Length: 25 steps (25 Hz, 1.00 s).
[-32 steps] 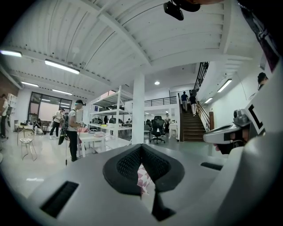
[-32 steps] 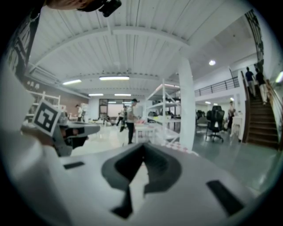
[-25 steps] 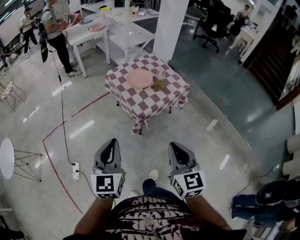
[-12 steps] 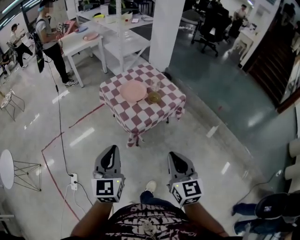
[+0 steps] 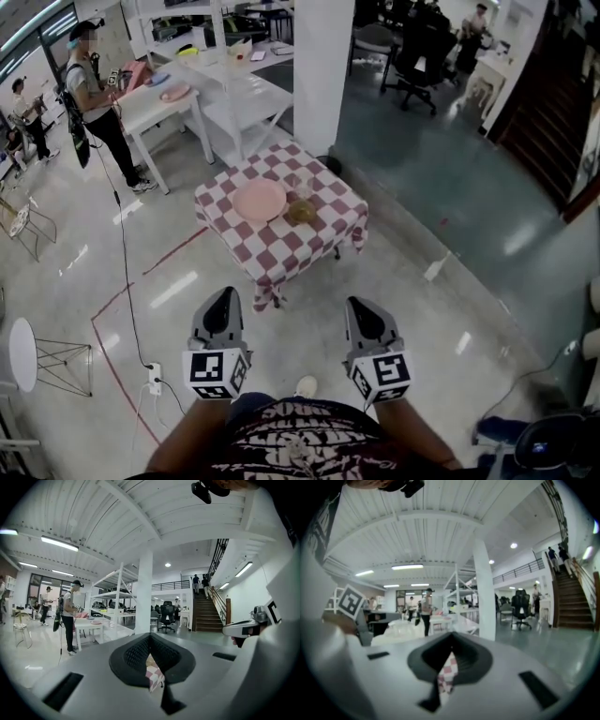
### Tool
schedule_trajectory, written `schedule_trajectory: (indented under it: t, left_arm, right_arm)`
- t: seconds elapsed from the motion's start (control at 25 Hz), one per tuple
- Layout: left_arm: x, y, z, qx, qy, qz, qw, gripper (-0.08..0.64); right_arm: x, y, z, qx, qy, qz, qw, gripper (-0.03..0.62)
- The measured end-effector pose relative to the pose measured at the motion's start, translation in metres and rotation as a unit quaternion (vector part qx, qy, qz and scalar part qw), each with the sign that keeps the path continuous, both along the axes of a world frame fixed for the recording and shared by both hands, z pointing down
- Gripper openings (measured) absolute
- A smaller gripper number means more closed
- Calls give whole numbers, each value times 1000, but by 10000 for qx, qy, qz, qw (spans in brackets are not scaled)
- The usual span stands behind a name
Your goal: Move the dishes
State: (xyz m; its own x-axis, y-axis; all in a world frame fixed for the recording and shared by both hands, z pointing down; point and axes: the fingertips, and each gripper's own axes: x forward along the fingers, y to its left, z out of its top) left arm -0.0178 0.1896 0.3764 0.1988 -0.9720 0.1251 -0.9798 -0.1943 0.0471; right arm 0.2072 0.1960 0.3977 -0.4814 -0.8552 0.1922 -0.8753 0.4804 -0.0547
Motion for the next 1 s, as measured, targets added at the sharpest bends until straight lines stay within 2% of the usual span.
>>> schedule_trajectory:
  t: [0.28, 0.64, 1.0]
  left_arm:
    - [-9, -16, -12, 208, -124, -255, 9994, 31]
    - [-41, -49, 28, -203, 76, -574, 9981, 31]
    - [-60, -124, 32, -241, 242, -304, 9990, 31]
  right_arm:
    - [-15, -23, -12, 155, 56, -342, 9993, 32]
    - [-40, -60, 27, -267, 297, -570, 9976, 32]
    - [-74, -124, 27, -416, 505, -516, 9965, 32]
